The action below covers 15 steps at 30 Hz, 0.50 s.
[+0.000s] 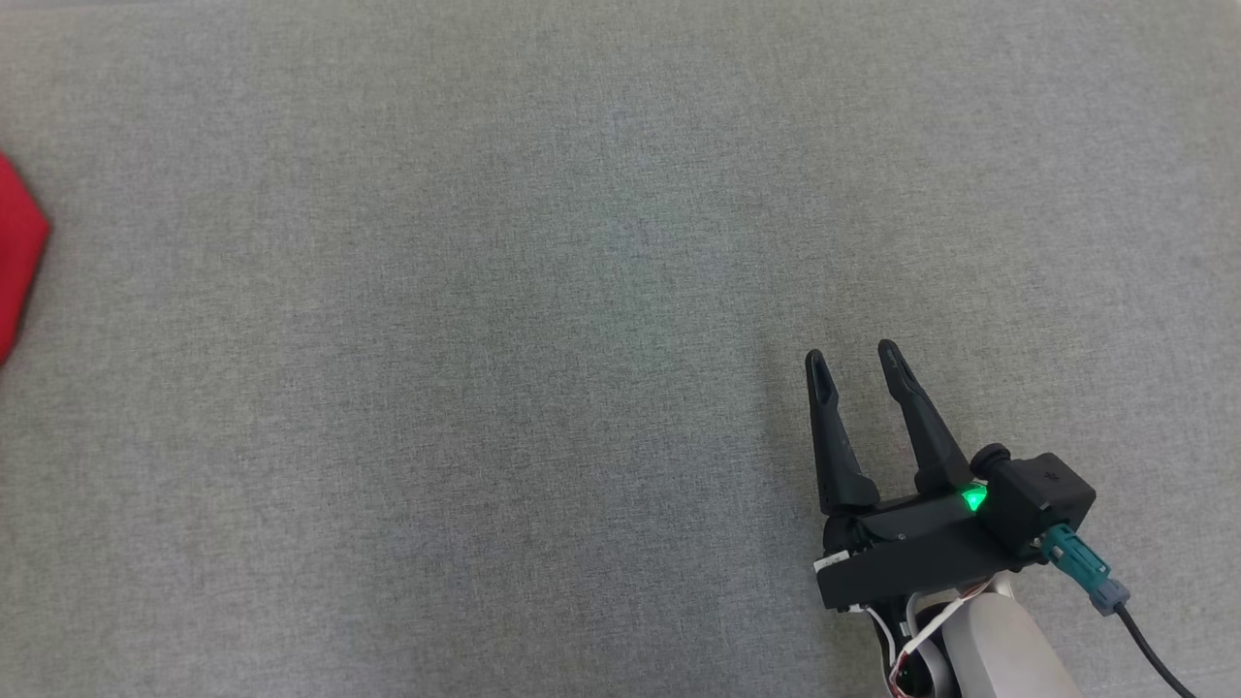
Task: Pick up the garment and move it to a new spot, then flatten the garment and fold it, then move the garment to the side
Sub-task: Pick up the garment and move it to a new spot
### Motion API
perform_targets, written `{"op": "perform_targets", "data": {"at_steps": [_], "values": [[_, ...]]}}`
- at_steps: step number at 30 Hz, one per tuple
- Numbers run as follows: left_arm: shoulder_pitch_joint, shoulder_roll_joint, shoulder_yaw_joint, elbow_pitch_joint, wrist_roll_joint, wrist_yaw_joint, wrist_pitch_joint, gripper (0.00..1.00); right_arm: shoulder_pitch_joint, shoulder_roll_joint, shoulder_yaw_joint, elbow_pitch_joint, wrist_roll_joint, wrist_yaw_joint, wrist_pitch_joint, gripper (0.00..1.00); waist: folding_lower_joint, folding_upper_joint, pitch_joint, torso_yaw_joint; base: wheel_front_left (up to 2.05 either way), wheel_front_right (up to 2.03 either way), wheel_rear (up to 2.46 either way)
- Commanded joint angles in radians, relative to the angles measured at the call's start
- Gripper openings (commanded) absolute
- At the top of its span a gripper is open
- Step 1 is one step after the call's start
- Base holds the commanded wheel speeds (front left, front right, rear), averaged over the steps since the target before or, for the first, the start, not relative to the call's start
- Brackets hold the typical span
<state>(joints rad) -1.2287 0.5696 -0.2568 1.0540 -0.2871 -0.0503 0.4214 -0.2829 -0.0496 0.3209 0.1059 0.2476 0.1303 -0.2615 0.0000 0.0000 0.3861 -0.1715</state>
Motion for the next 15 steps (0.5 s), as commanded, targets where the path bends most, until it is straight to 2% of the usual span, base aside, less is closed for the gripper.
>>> {"op": "perform_targets", "data": {"at_steps": [1,10,15], "values": [[0.014,0.019,-0.008,-0.009,0.012,-0.006,-0.046,0.0,-0.006,-0.001,-0.003,-0.002,0.0,0.001,-0.005,1.0,0.0,0.0,0.001,0.0,0.0,0.0,0.0],[-0.033,-0.007,-0.043,-0.054,0.029,-0.031,-0.197,0.0,0.012,-0.001,-0.01,0.013,0.0,0.001,-0.005,1.0,0.0,0.0,-0.044,0.034,0.0,0.0,0.0],[-0.07,-0.042,-0.06,-0.09,0.019,-0.052,-0.291,0.0,0.03,-0.001,-0.015,0.023,-0.003,0.001,-0.005,1.0,0.0,0.0,-0.092,0.065,0.0,0.0,0.0]]}}
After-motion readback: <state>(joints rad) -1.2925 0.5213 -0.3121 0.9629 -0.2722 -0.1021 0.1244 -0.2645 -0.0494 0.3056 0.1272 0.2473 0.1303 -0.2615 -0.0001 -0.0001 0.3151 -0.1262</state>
